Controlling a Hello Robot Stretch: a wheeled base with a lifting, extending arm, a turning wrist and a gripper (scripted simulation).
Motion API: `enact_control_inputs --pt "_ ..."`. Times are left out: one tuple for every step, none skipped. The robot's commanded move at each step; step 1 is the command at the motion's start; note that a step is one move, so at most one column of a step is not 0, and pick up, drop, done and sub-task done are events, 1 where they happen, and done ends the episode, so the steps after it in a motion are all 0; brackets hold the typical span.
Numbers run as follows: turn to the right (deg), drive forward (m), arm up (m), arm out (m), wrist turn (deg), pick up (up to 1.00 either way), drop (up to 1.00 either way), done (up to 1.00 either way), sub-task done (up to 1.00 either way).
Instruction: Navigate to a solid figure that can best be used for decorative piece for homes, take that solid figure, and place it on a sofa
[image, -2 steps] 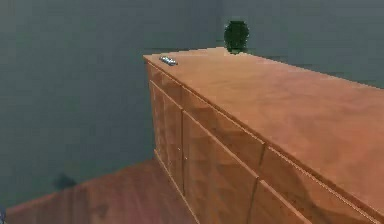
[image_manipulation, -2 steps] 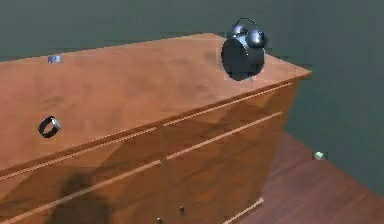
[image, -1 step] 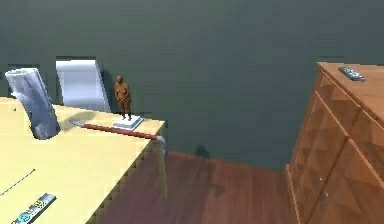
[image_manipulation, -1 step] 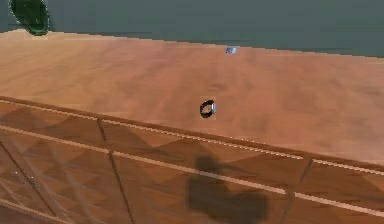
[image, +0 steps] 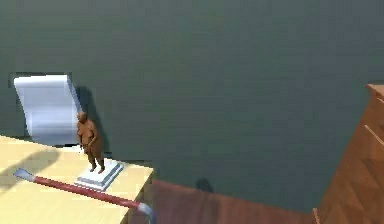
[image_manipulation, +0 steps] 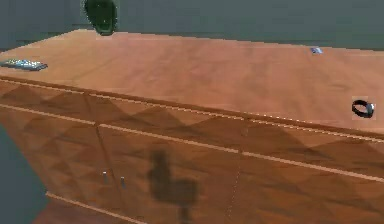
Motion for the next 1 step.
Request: enact_control_inputs --pt "-45.0 0.0 0.0 0.0 0.0 0.0 0.0 0.0 0.0"
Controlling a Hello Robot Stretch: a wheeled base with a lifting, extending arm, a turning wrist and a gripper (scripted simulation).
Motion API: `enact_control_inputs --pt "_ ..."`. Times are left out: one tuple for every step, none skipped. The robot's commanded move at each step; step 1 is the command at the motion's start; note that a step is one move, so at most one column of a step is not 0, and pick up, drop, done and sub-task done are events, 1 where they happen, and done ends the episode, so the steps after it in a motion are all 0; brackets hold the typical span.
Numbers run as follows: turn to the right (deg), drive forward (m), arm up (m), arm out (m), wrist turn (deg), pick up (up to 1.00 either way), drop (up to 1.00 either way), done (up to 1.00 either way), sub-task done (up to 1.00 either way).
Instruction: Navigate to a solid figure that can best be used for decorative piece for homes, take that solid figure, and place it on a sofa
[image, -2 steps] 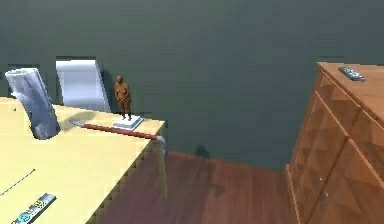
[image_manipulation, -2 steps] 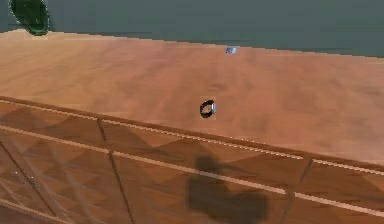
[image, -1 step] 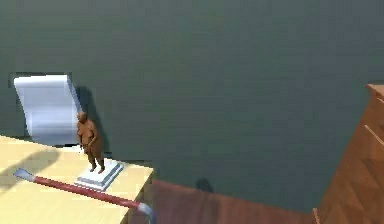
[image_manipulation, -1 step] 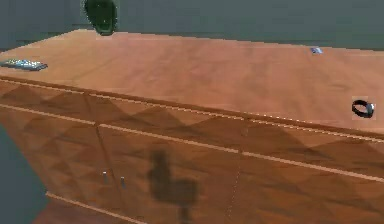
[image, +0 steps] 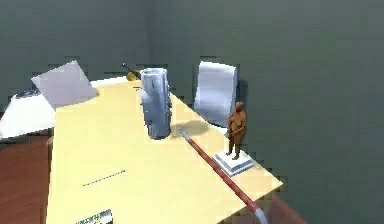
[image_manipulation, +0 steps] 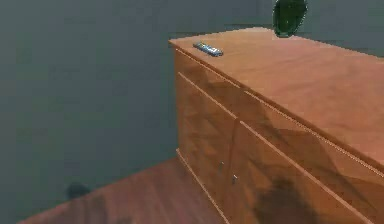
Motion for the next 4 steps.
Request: enact_control_inputs --pt "-45.0 0.0 0.0 0.0 0.0 0.0 0.0 0.0 0.0" --pt "-27.0 0.0 0.0 0.0 0.0 0.0 0.0 0.0 0.0" --pt "0.0 0.0 0.5 0.0 0.0 0.0 0.0 0.0 0.0" --pt "0.0 0.0 0.34 0.0 0.0 0.0 0.0 0.0 0.0"
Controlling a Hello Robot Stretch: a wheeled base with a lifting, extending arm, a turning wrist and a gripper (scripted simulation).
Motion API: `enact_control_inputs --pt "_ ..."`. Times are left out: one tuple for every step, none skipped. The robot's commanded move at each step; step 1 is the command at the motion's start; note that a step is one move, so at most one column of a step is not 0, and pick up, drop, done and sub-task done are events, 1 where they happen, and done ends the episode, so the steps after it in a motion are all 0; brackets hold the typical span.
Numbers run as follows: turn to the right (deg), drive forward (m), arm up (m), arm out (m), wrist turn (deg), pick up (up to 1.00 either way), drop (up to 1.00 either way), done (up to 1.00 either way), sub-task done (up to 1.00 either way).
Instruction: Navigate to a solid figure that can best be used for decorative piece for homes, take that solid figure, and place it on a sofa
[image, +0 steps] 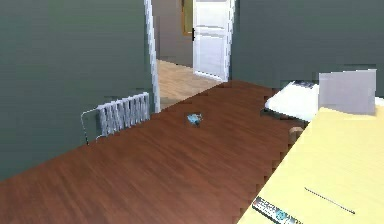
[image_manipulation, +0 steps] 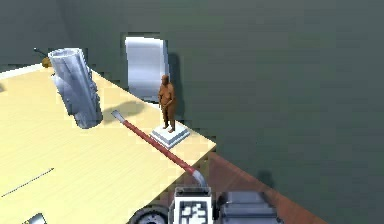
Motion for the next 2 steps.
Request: enact_control_inputs --pt "0.0 0.0 0.0 0.42 0.0 0.0 0.0 0.0 0.0" --pt "0.0 0.0 0.0 0.0 45.0 0.0 0.0 0.0 0.0"
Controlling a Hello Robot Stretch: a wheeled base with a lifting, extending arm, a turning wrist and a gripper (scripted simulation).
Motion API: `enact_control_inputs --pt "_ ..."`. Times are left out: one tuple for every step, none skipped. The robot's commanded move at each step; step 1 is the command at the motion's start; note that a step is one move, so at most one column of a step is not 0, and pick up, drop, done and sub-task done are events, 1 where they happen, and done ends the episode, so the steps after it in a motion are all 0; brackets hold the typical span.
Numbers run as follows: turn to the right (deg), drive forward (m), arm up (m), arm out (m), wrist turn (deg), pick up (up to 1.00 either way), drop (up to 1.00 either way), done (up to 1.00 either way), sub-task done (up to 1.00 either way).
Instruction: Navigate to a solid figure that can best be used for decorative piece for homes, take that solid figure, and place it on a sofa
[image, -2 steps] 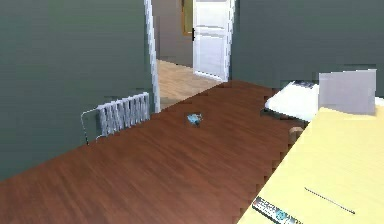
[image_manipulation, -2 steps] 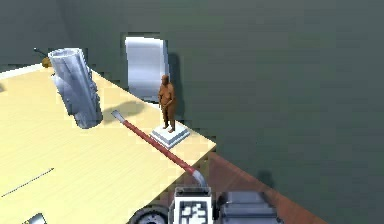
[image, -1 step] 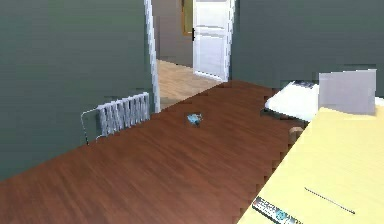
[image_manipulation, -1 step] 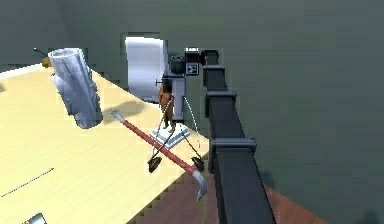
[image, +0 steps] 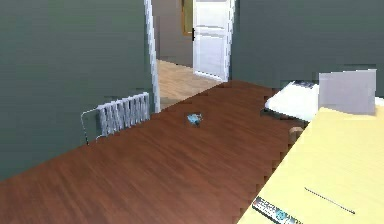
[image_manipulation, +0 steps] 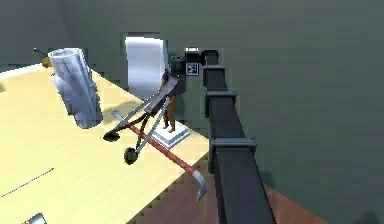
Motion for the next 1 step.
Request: enact_control_inputs --pt "0.0 0.0 0.0 0.0 45.0 0.0 0.0 0.0 0.0"
